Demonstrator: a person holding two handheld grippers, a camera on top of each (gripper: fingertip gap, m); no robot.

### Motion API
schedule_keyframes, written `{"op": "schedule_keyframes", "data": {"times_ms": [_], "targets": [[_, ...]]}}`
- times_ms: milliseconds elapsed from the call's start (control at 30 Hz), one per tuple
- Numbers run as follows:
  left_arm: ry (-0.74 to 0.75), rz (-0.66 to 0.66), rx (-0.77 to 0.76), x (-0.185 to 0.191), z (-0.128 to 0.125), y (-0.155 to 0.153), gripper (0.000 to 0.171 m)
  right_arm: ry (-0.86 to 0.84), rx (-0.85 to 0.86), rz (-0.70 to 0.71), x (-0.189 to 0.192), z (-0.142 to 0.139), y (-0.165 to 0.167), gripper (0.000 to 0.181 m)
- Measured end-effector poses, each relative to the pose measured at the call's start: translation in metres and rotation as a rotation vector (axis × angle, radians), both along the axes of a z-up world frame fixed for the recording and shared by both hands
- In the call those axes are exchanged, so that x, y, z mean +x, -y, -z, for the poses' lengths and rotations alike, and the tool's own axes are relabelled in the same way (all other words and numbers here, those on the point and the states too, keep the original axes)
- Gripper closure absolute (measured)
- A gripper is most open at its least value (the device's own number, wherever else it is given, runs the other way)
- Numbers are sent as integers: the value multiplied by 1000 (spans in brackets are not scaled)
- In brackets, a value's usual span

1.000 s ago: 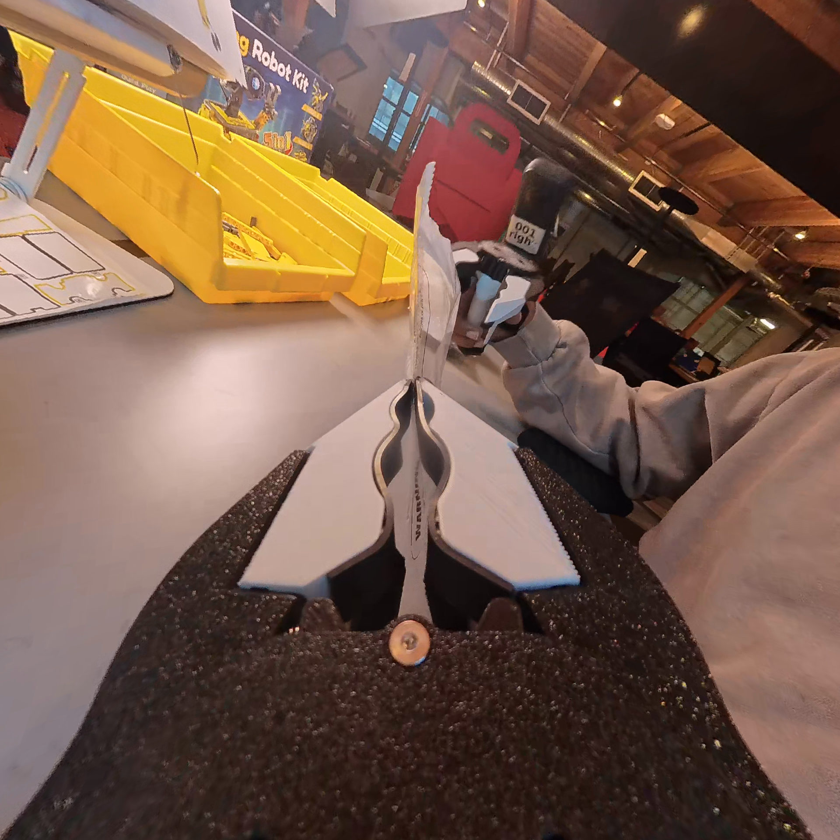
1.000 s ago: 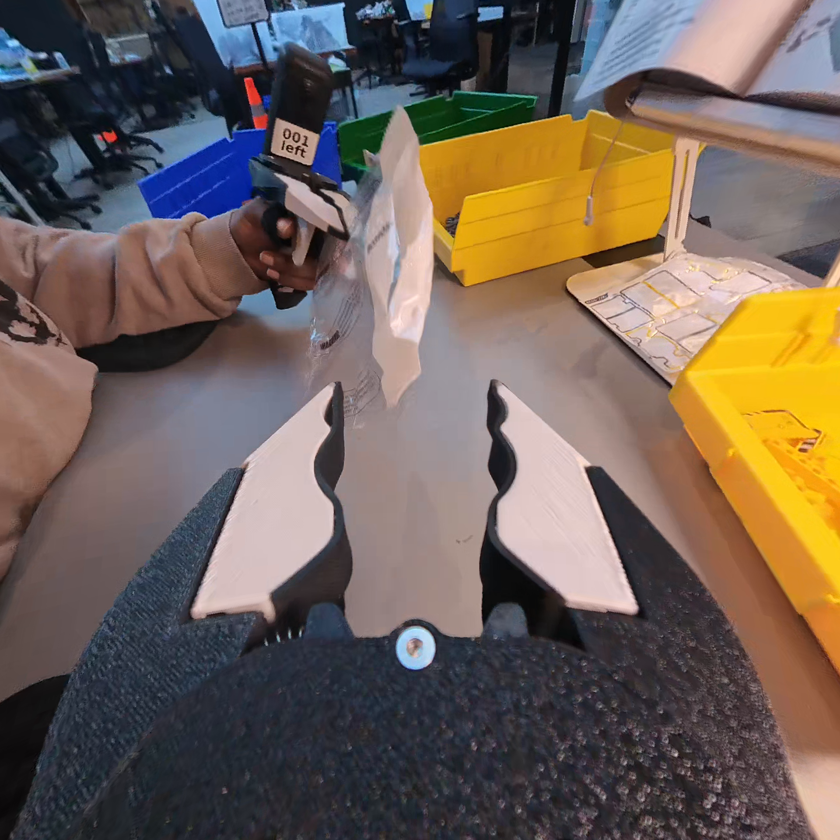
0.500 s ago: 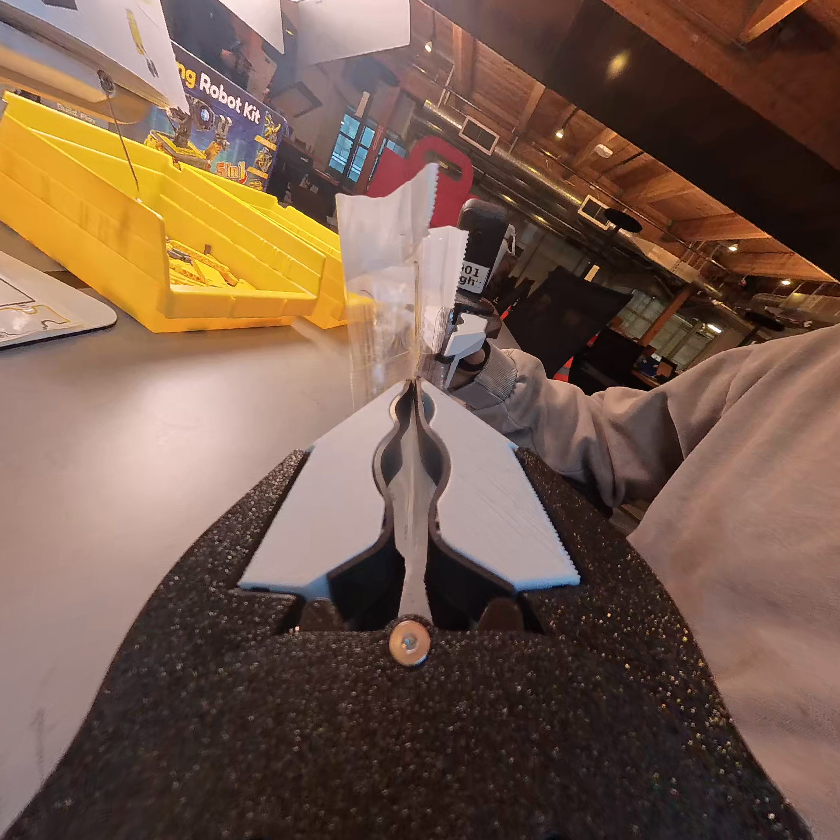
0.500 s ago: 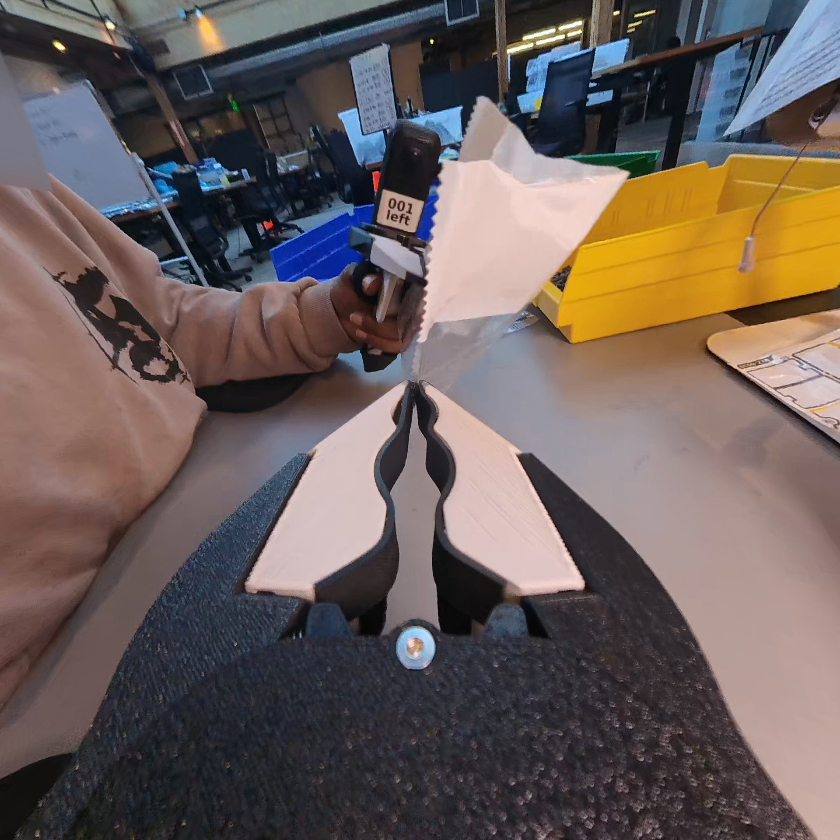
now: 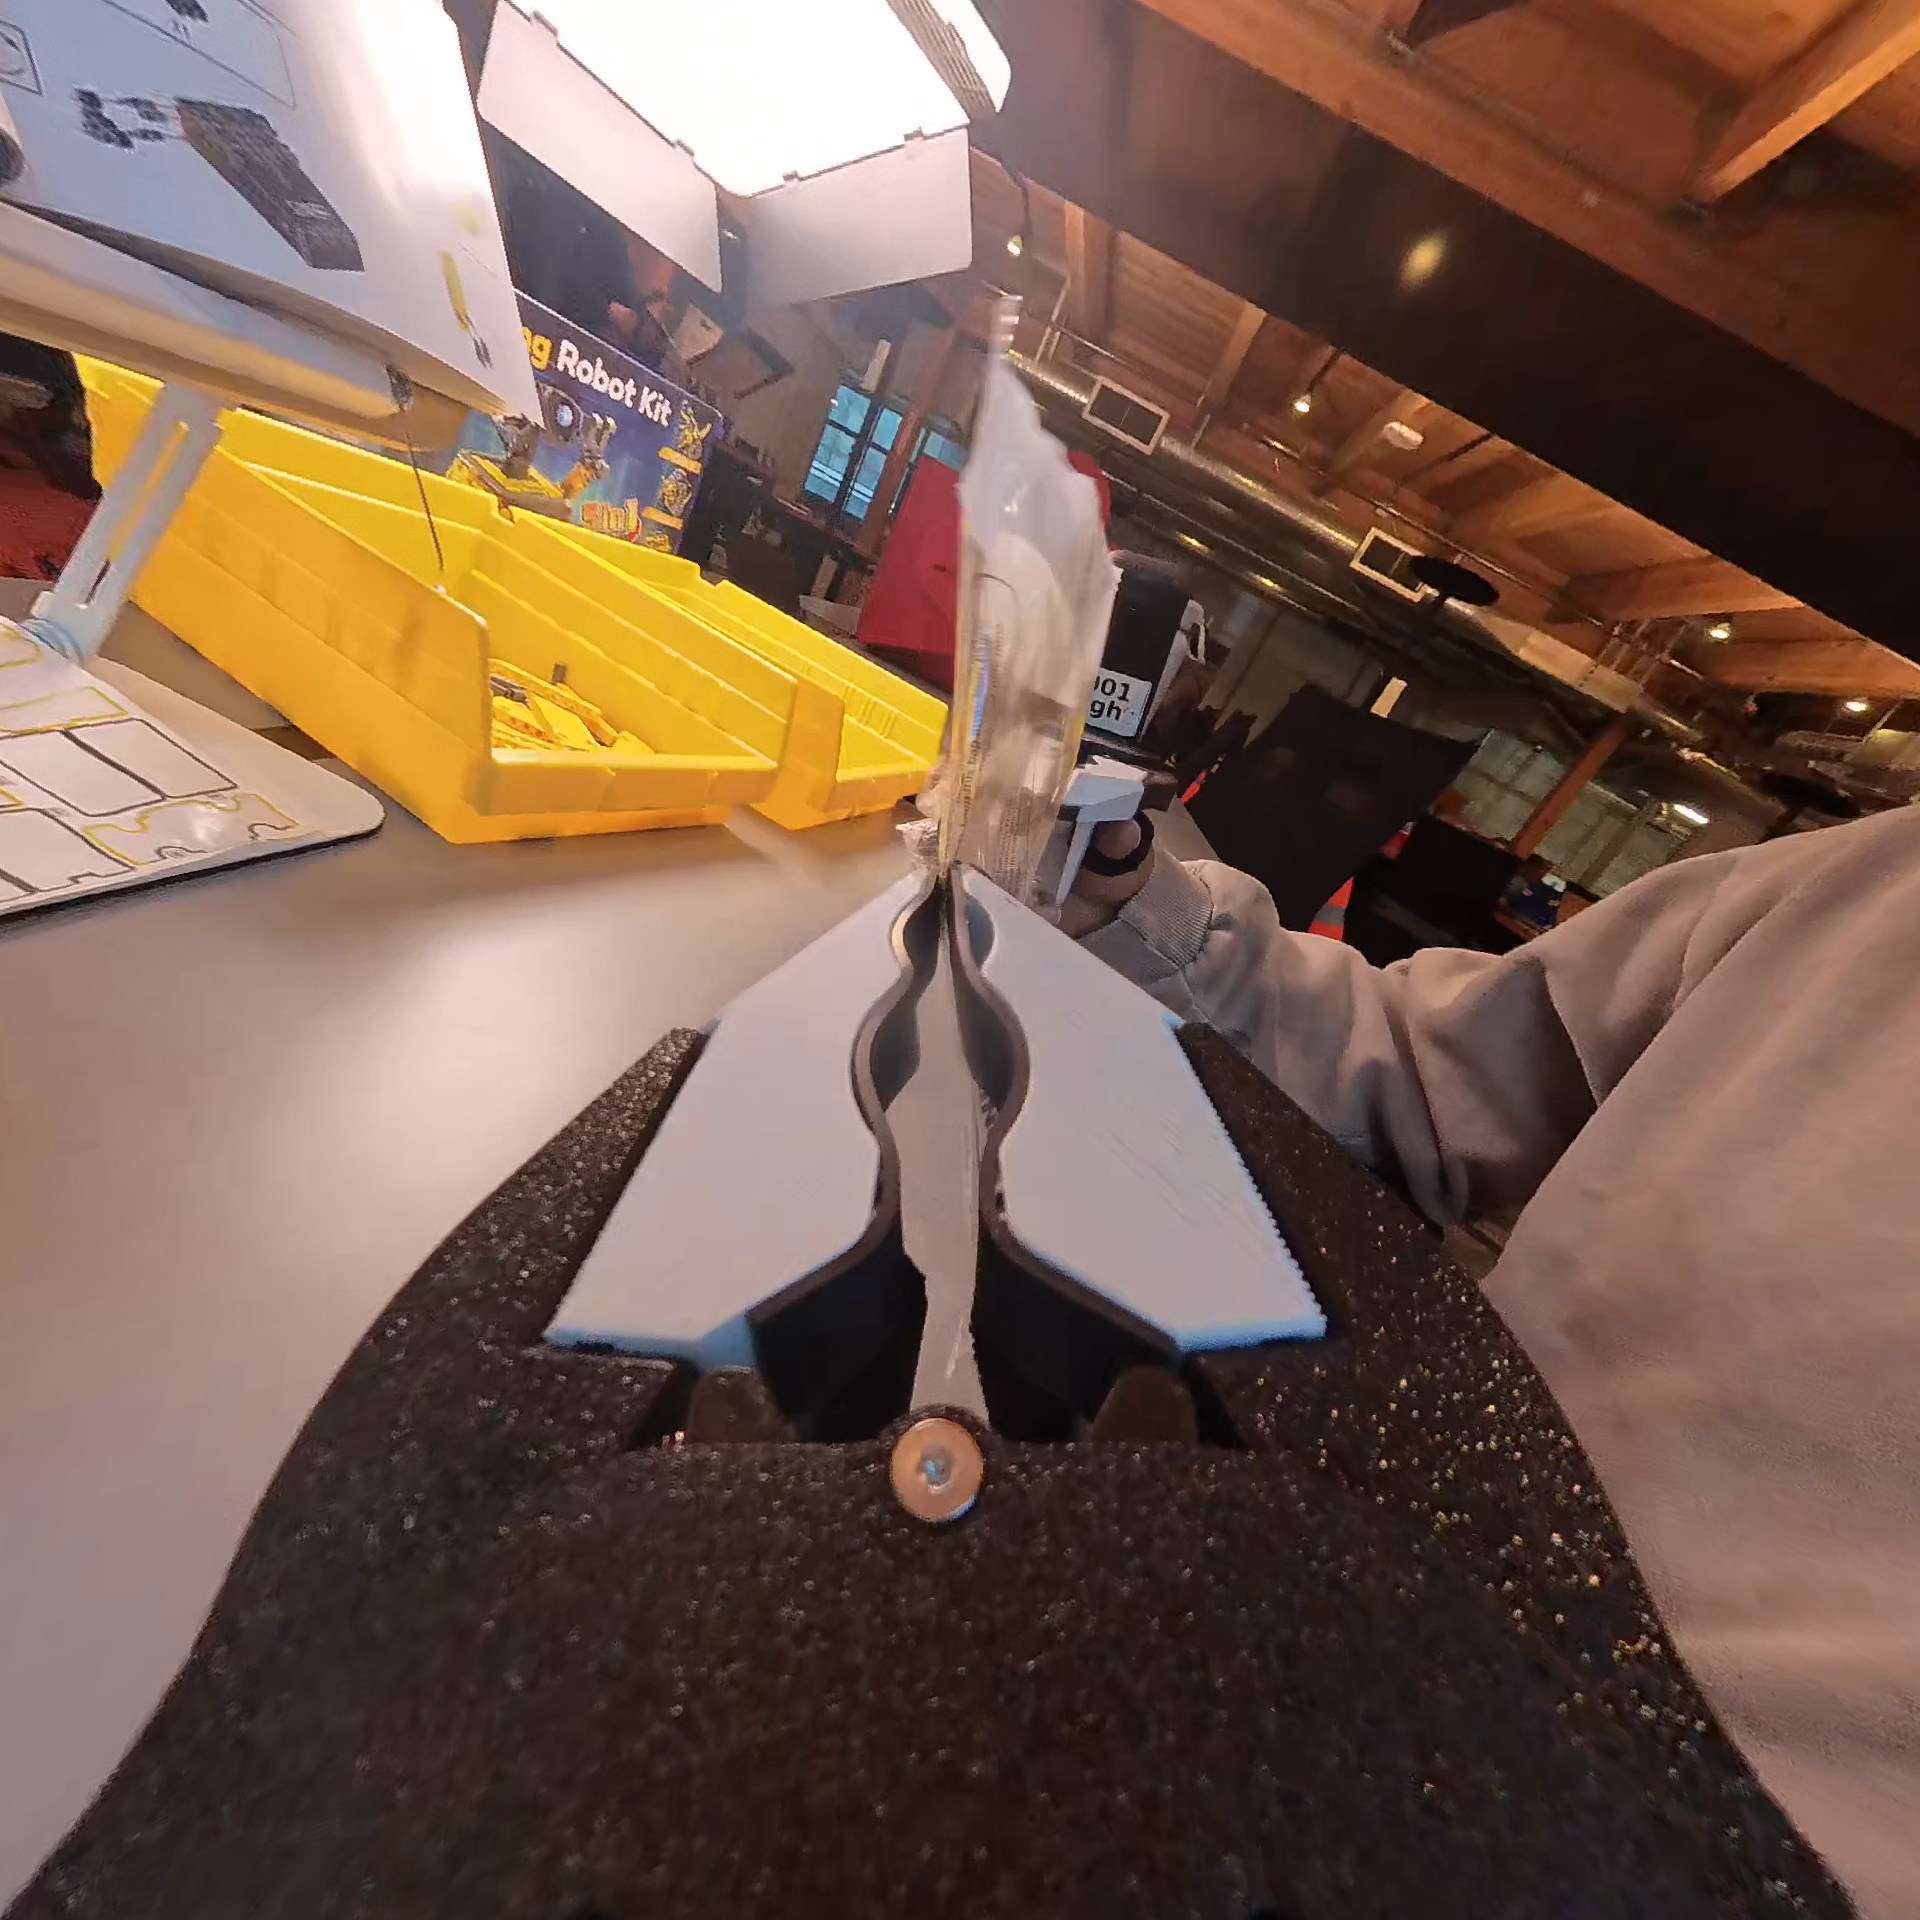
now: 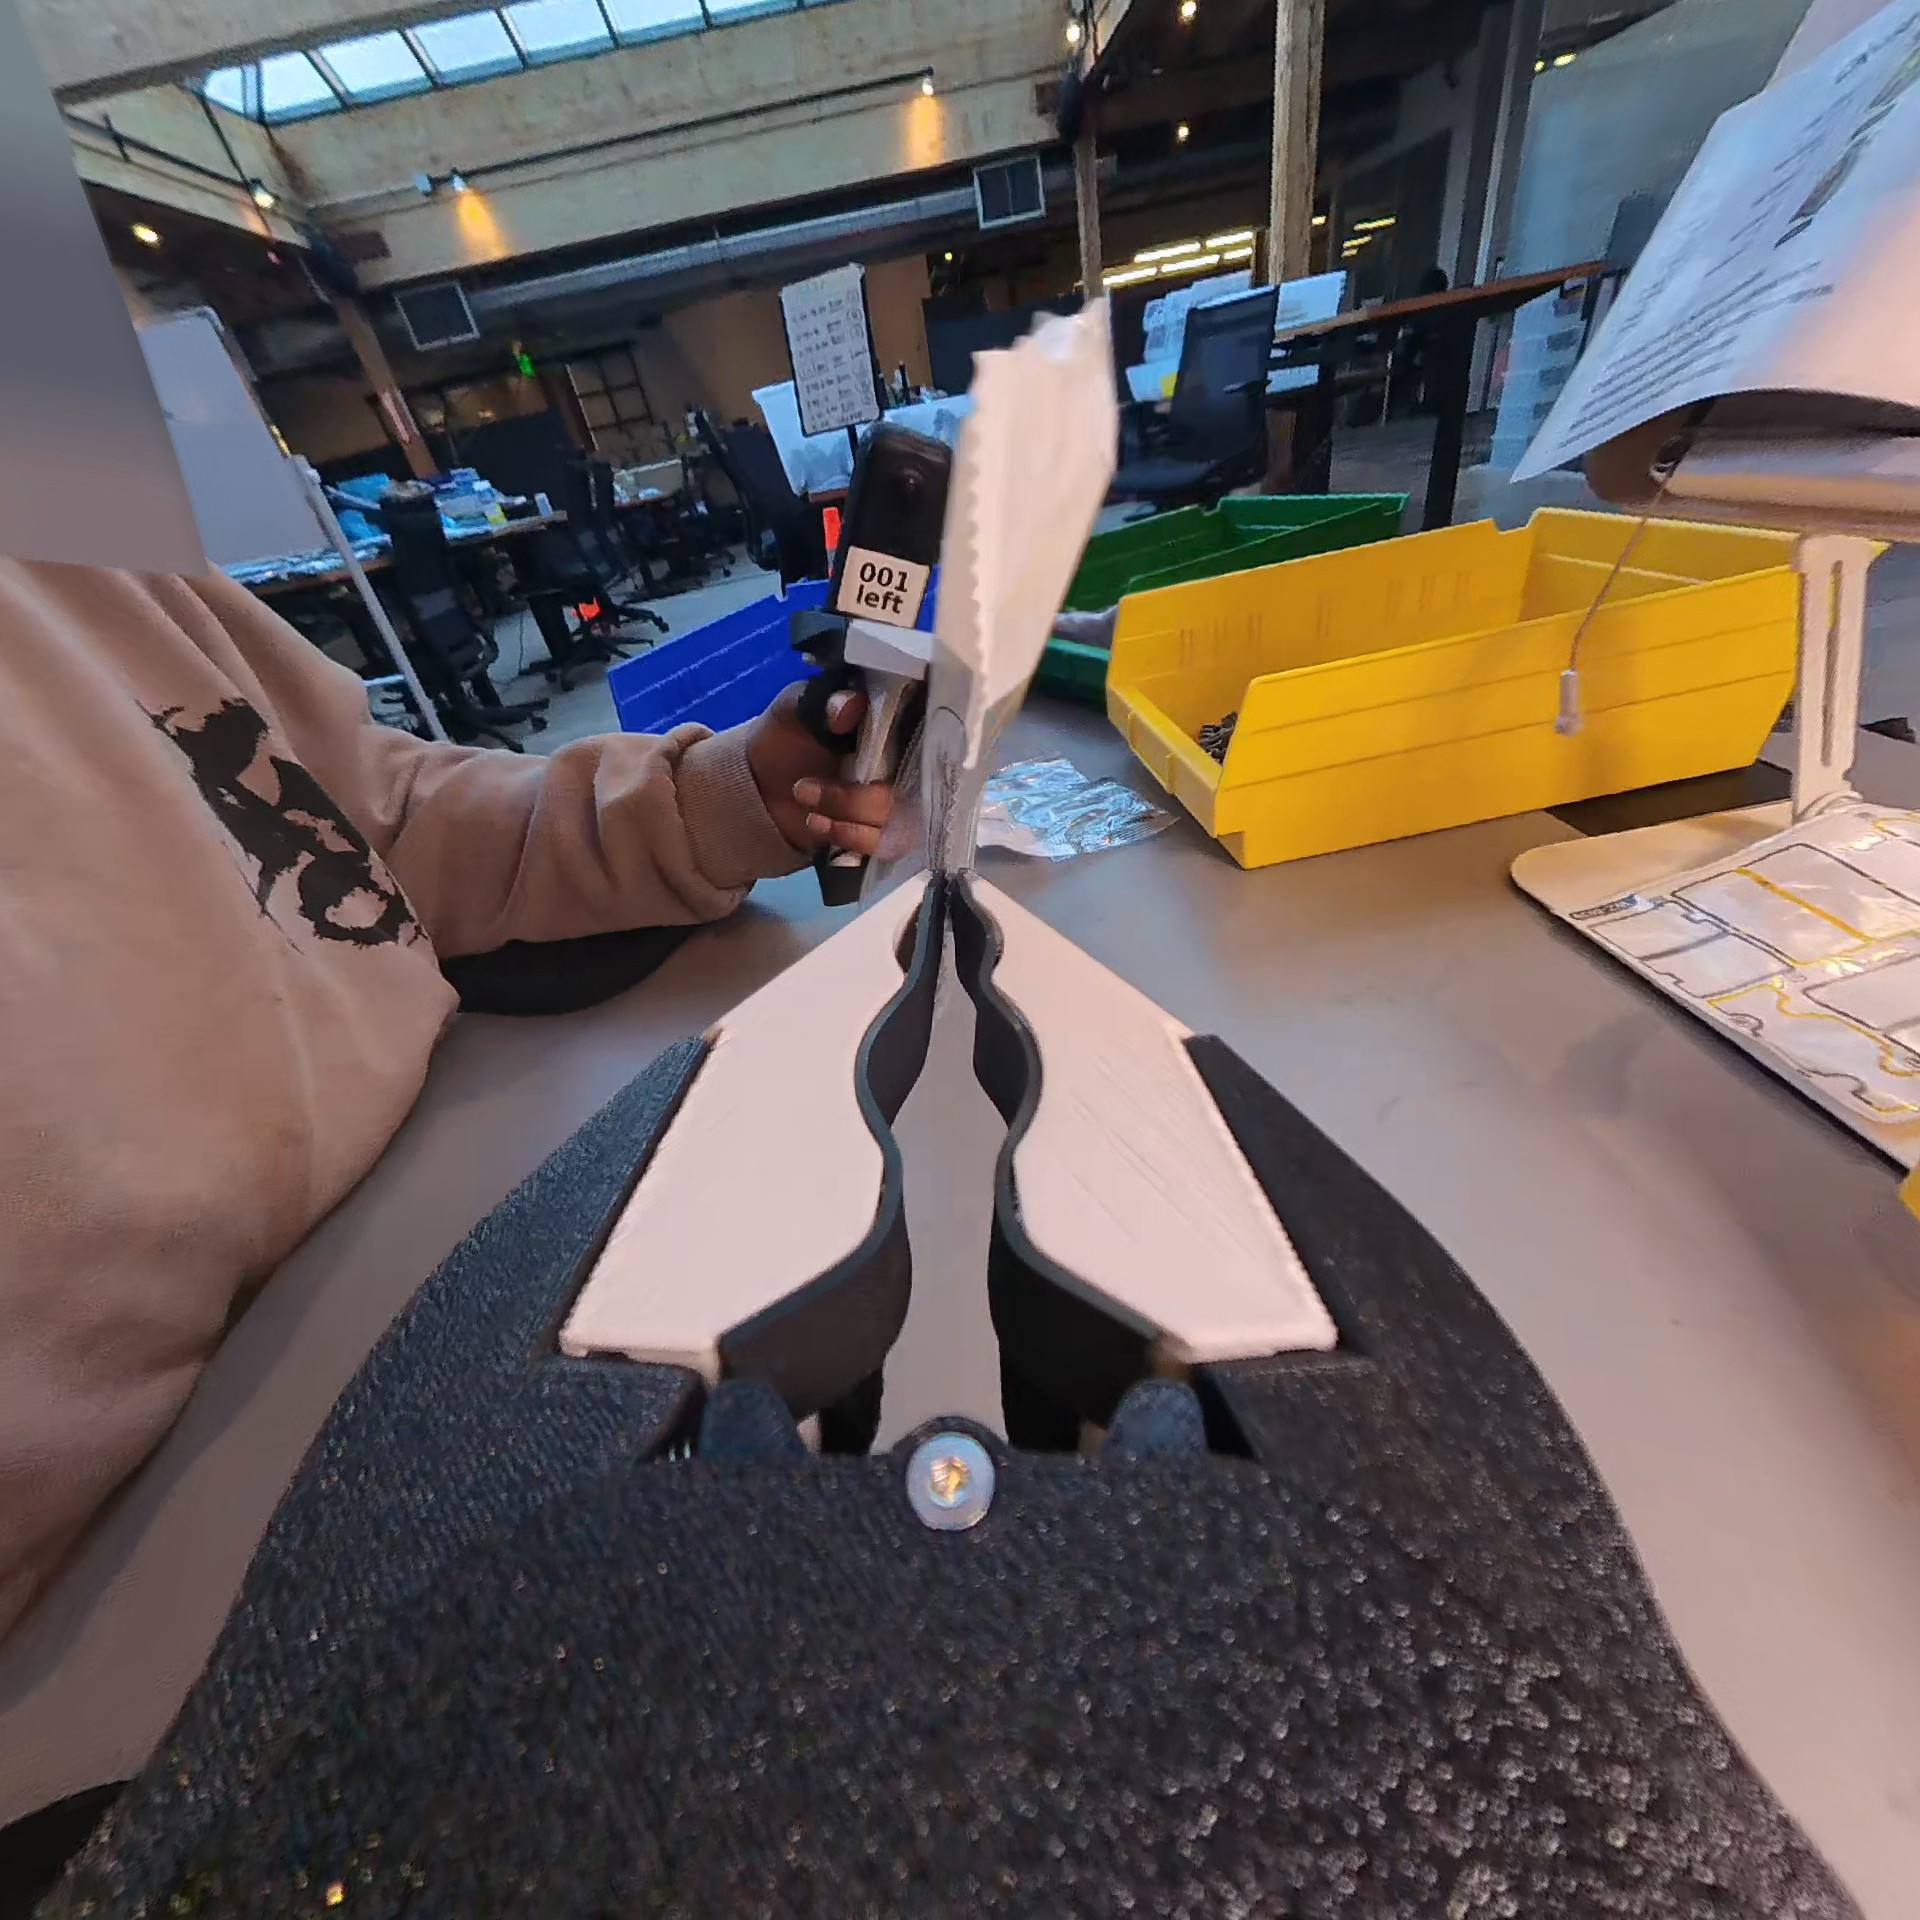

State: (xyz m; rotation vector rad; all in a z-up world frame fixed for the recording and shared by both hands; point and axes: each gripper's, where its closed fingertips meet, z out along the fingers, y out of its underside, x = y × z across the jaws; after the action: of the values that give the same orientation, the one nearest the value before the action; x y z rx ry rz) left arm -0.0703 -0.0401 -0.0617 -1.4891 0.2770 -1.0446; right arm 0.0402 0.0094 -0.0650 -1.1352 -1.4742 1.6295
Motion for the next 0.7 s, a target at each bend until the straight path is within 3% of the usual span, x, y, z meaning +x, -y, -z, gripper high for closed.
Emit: {"op": "schedule_keyframes", "data": {"times_ms": [67, 200, 267, 333, 500, 700], "targets": [[1, 1, 12, 2, -1, 0, 171, -7, -10, 3, 0, 0, -1, 180], [26, 32, 45, 8, -7, 5, 171, 33, -22, -9, -8, 9, 4, 159], [63, 39, 65, 7, -13, 7, 171, 48, -7, -18, -11, 14, 8, 162], [90, 43, 70, 5, -16, 7, 171, 49, 10, -27, -11, 15, 11, 180], [88, 53, 38, 8, -9, 4, 171, 22, 0, -39, -10, 10, 14, 181], [-25, 97, 8, 30, 8, 4, 171, 45, 44, -68, -13, 16, 25, 181]]}}
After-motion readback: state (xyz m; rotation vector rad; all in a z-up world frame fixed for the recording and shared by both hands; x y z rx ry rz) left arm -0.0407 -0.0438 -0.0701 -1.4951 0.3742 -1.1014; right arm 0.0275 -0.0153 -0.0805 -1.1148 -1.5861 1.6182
